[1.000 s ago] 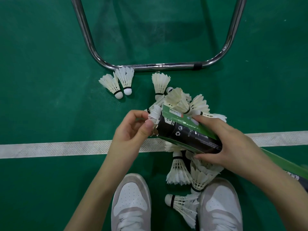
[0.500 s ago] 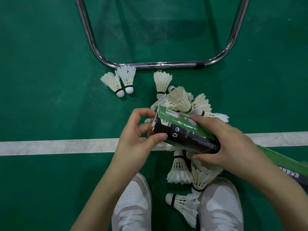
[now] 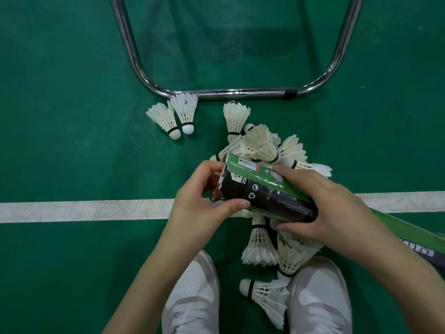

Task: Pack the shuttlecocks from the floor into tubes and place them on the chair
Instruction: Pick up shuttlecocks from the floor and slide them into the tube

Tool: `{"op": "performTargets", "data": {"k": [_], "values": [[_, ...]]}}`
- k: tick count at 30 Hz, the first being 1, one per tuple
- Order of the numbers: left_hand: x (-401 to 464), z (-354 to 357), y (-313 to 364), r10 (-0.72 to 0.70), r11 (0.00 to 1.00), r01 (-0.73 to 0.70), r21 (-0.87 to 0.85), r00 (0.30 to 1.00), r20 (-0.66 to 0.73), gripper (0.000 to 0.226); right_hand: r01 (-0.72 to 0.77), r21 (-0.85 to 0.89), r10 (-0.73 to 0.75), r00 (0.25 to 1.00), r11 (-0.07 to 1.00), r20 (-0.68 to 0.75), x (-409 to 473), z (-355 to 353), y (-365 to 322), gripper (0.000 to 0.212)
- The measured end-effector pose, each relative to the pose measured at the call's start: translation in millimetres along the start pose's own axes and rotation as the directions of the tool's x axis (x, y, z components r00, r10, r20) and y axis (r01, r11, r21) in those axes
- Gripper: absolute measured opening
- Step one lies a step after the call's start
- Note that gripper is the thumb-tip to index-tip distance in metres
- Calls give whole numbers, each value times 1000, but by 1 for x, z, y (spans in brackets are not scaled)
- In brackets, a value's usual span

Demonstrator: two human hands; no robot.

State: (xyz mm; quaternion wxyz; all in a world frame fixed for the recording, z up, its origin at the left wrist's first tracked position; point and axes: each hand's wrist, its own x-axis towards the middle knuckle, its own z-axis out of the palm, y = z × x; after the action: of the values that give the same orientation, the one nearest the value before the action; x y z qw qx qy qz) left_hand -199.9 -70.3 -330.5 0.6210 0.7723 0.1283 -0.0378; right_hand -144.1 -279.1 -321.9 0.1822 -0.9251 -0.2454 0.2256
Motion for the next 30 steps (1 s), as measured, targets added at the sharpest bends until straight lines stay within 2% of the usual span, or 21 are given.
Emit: {"op": "performTargets", "data": {"k": [11, 23, 30], "values": [[0, 0, -4, -38, 991, 53, -123, 992, 123, 36, -4, -28, 4, 1000, 1000, 19, -1, -1, 0, 86], [3, -7, -29, -9, 1000, 10, 18, 996, -87, 52, -57, 16, 57, 998, 998, -16, -8, -5, 16, 86], [17, 2, -48, -11, 994, 20, 112, 997, -78, 50, -72, 50, 73, 997, 996, -22, -12, -6, 22, 86]]}}
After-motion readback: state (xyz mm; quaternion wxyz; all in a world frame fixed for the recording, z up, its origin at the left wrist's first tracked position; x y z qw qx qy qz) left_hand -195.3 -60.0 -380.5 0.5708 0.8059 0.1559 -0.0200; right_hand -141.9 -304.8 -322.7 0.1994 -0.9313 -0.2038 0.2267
